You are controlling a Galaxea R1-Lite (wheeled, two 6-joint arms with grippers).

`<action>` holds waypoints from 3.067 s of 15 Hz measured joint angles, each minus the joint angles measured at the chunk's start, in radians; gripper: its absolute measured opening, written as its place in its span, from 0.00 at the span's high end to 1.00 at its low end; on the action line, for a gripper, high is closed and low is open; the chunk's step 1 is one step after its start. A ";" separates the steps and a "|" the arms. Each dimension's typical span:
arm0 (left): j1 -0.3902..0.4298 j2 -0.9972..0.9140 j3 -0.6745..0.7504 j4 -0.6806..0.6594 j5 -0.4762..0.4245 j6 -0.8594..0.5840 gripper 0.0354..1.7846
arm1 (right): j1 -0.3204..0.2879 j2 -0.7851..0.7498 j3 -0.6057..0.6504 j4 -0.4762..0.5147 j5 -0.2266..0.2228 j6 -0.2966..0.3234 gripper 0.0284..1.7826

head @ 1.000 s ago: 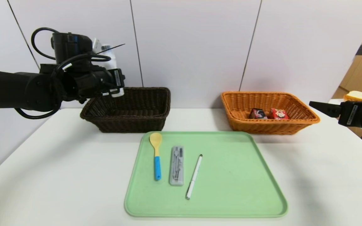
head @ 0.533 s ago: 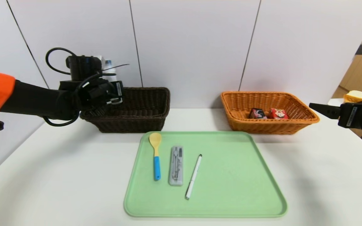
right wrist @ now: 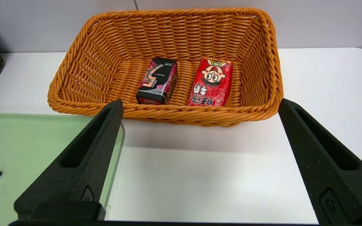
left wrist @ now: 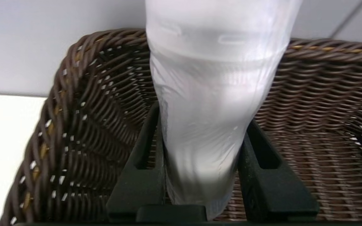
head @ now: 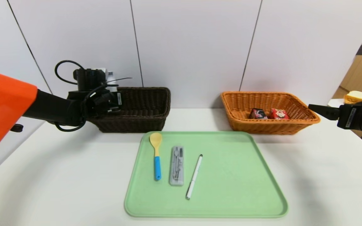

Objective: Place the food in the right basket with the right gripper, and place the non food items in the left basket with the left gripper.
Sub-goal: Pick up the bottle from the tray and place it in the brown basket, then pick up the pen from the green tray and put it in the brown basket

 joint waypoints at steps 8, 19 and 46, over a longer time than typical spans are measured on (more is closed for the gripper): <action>0.012 0.027 -0.001 -0.023 -0.003 -0.001 0.65 | 0.003 -0.002 0.000 0.000 -0.002 -0.005 0.05; 0.005 -0.058 -0.036 0.030 0.001 -0.002 0.19 | 0.014 -0.005 0.010 0.000 -0.001 -0.005 0.05; -0.595 -0.010 -0.544 1.437 0.053 -0.602 0.06 | 0.026 0.051 0.063 0.003 -0.044 -0.006 0.05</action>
